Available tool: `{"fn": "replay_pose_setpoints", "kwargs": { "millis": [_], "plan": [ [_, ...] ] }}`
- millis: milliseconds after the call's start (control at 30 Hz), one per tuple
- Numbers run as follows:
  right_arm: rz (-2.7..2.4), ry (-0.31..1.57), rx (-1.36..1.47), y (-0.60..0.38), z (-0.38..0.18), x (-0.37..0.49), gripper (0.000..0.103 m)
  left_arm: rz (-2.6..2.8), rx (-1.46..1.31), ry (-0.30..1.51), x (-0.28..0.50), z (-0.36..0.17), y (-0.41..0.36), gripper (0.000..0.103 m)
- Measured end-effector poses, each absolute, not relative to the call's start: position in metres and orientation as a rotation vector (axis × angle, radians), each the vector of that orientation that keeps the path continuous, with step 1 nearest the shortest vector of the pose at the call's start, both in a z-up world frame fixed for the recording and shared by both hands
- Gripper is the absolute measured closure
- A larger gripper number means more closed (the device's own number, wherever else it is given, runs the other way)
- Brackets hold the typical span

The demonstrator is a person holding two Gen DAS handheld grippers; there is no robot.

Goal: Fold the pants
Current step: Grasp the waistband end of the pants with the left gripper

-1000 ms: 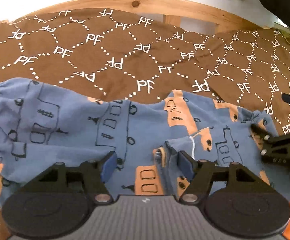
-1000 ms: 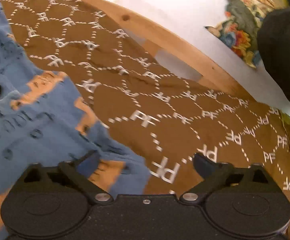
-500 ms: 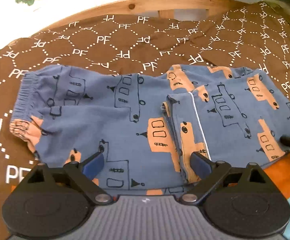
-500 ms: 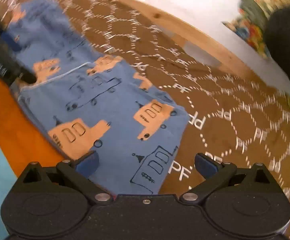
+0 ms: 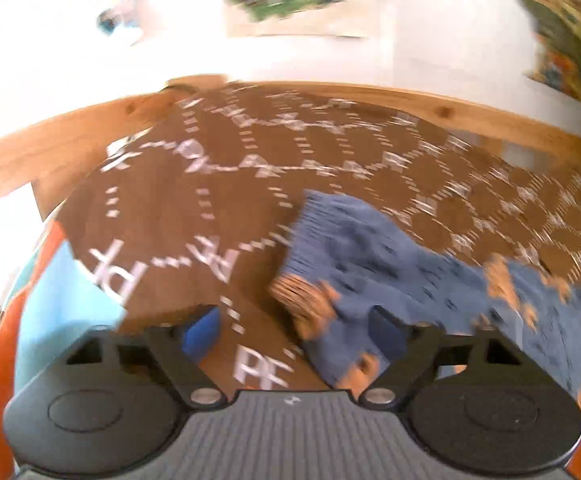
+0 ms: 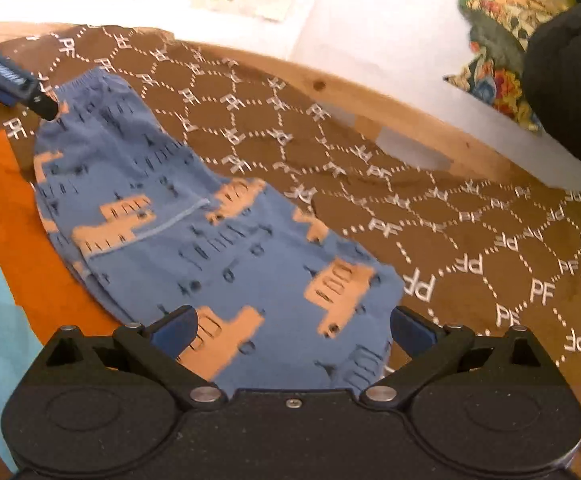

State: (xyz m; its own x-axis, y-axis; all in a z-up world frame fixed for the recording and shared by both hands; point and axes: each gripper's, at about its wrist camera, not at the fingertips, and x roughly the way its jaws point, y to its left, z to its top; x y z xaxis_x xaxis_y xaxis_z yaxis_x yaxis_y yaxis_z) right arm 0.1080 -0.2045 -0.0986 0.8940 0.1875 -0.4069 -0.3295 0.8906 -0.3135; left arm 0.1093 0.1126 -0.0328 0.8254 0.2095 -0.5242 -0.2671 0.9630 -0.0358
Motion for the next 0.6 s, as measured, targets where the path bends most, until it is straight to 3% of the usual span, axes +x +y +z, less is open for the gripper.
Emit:
{"fn": "replay_pose_setpoints", "kwargs": {
  "millis": [33, 100, 200, 267, 467, 600],
  "plan": [
    [0.283, 0.381, -0.395, -0.203, -0.1, 0.108, 0.001, 0.259, -0.137, 0.54, 0.113, -0.031, 0.12, 0.041],
    [0.294, 0.4, -0.416, -0.199, -0.104, 0.106, 0.001, 0.236, -0.164, 0.548, 0.12, -0.028, 0.124, 0.047],
    [0.295, 0.41, -0.425, -0.197, -0.109, 0.106, 0.001, 0.178, -0.141, 0.56, 0.126, -0.029, 0.117, 0.065],
    [0.296, 0.412, -0.418, -0.198, -0.109, 0.107, 0.001, 0.178, -0.036, 0.535, 0.124, -0.029, 0.1, 0.085],
    [0.294, 0.422, -0.414, -0.198, -0.111, 0.107, 0.001, 0.102, 0.225, 0.473, 0.114, -0.032, 0.048, 0.088],
    [0.295, 0.429, -0.403, -0.199, -0.111, 0.108, 0.001, 0.143, 0.194, 0.483, 0.118, -0.03, 0.05, 0.088]
  ]
}}
